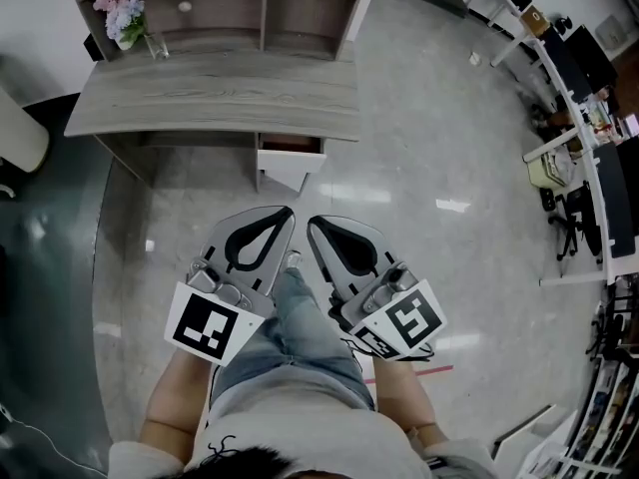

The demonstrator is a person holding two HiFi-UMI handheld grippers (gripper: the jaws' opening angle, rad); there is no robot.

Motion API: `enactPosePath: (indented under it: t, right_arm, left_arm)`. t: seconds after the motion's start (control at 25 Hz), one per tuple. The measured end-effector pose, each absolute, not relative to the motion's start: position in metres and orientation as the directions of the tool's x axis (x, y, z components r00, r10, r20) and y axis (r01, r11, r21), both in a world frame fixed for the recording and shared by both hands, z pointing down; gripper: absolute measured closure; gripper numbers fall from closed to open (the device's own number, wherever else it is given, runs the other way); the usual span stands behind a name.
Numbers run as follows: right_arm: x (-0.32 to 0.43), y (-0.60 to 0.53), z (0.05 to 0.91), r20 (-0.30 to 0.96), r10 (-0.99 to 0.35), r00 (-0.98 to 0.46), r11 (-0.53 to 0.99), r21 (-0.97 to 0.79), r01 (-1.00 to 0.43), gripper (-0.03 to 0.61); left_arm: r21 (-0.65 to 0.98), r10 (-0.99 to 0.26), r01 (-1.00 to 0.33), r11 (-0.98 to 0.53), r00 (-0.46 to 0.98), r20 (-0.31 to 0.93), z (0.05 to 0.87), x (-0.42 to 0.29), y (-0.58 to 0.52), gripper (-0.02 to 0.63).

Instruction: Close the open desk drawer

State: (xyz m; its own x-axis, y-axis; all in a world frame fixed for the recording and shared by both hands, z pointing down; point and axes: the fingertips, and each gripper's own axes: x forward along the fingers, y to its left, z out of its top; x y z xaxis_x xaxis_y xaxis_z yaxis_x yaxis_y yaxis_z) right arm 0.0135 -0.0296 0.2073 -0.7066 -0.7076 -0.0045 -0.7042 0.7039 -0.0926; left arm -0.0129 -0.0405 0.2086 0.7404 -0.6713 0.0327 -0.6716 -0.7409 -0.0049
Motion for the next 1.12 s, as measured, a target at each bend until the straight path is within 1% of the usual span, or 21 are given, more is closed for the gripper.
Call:
enactPosePath:
  t: [0.6,1.12]
  right_arm:
    - [0.009,-0.115,0.229,-0.004,-0.688,-0.726,0.721,-0.122,-0.682,0.571]
    - [0.017,-0.2,0.281,0.012,-0.697,-0.717,0.711,-0.12,-0.693,0.571]
  left_arm:
    - [-0.014,-0.697,-0.697,-0.717,0.715,0.049,0.223,-0.017,-0.116,0.603]
    - [0.018,-0.672,-0.675,-0.738,0.737,0.076,0.269,-0.009,-0.19,0.603]
